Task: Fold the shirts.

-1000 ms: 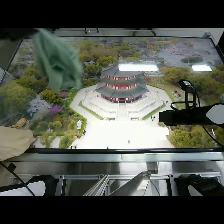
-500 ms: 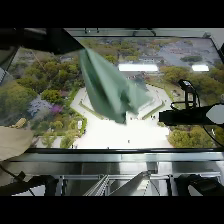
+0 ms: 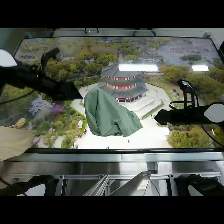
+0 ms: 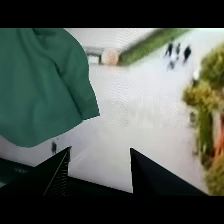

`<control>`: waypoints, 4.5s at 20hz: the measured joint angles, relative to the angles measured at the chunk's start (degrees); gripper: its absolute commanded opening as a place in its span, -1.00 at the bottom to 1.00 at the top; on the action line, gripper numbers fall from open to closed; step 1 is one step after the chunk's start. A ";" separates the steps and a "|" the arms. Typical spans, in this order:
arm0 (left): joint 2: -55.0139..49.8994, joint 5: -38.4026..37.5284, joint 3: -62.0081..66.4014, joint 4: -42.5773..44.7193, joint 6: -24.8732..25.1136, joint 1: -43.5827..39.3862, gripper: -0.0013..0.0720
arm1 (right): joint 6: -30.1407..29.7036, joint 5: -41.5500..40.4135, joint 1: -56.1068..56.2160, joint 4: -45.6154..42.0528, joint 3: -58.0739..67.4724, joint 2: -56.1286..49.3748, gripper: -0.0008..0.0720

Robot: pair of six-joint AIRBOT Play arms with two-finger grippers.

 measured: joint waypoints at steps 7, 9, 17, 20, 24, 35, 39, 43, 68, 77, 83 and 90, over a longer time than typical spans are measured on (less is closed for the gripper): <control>6.80 12.13 -26.10 0.13 -0.33 -3.87 0.96 | -23.78 -3.80 0.55 25.11 0.28 -17.11 0.19; 5.73 16.65 -29.70 0.00 -0.33 -6.91 0.96 | -31.54 -4.11 1.03 32.70 0.33 -22.14 0.19; -7.41 25.31 -26.56 -0.07 0.74 -15.52 -0.67 | -46.21 -3.10 5.60 47.19 1.01 -33.35 -0.18; -9.46 25.86 -23.80 0.15 1.03 -16.28 -0.91 | -47.34 -3.39 6.56 48.26 2.05 -34.45 -0.90; -8.11 25.64 -22.38 0.33 2.12 -15.63 -0.91 | -47.91 -3.58 6.95 48.96 3.34 -34.75 -0.91; 13.14 14.64 -21.90 -0.15 6.34 14.25 -0.91 | -46.31 -0.24 -18.69 45.27 4.66 -13.09 -0.91; 19.02 12.26 -21.90 -7.19 9.77 24.96 -0.91 | -45.27 1.68 -32.57 45.11 4.66 -1.97 -0.91; 17.75 11.56 -21.90 -10.03 11.82 25.86 -0.91 | -44.83 4.76 -37.20 43.21 4.26 1.49 -0.91; 4.04 4.28 -26.60 -11.76 13.64 16.28 0.97 | -39.65 9.62 -40.57 33.05 -0.57 -15.45 0.62; 1.68 23.17 -37.00 -11.74 12.20 4.81 0.96 | -38.93 12.35 -31.28 36.74 -0.37 -25.59 0.59; -9.20 23.56 -25.83 -7.76 10.05 3.19 0.30 | -40.89 10.36 -25.59 42.16 -0.37 -27.10 -0.37; -13.31 19.71 -16.33 2.29 6.69 2.93 -0.93 | -44.06 10.54 -24.74 45.40 -0.35 -27.28 -0.91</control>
